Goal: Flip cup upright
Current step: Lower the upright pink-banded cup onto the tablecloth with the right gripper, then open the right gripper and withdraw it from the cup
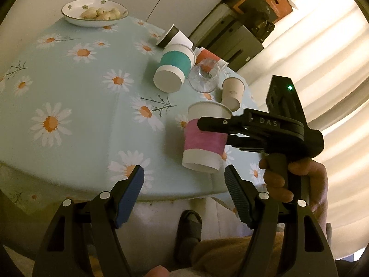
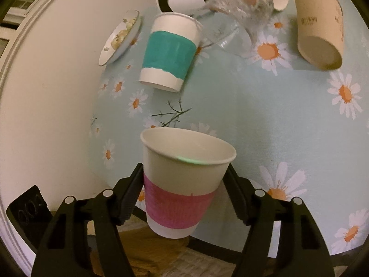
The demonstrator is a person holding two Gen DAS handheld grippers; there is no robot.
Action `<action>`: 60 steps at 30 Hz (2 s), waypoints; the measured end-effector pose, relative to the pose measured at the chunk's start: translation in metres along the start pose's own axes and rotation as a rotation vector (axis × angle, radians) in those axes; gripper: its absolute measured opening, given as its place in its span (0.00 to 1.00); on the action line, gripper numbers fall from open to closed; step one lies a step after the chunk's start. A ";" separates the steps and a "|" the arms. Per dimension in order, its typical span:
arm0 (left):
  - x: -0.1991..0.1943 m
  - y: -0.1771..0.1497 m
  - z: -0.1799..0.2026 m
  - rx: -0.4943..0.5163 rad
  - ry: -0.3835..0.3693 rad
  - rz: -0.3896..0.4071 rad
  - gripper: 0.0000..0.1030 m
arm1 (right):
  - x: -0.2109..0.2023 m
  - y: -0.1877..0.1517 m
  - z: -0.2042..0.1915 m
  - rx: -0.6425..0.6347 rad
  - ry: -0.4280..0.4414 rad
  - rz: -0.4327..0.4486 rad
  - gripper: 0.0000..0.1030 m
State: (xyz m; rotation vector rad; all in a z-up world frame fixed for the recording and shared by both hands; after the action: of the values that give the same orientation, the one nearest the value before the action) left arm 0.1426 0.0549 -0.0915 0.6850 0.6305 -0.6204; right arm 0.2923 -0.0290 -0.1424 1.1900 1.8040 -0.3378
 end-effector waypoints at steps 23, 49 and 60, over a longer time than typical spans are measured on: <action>-0.025 -0.009 0.010 0.206 0.092 0.121 0.68 | -0.073 -0.030 -0.035 -0.323 -0.425 0.706 0.66; -0.034 -0.012 0.005 0.198 0.078 0.120 0.68 | -0.020 -0.041 -0.019 -0.397 -0.561 0.727 0.66; -0.031 -0.014 0.004 0.212 0.083 0.110 0.68 | -0.024 -0.043 -0.019 -0.375 -0.527 0.716 0.78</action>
State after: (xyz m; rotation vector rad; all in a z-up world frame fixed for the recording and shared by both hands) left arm 0.1144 0.0529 -0.0722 0.9412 0.6042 -0.5629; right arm 0.2485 -0.0524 -0.1232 1.2410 0.8622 0.1021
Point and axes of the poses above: each gripper's, at about its wrist camera, not at the fingertips, and x roughly the way its jaws point, z to its right, y to its top, the point moved 8 cm from there along x, roughly the way its jaws point, and after that the axes turned 7 degrees about -x, right-handed, at the moved point
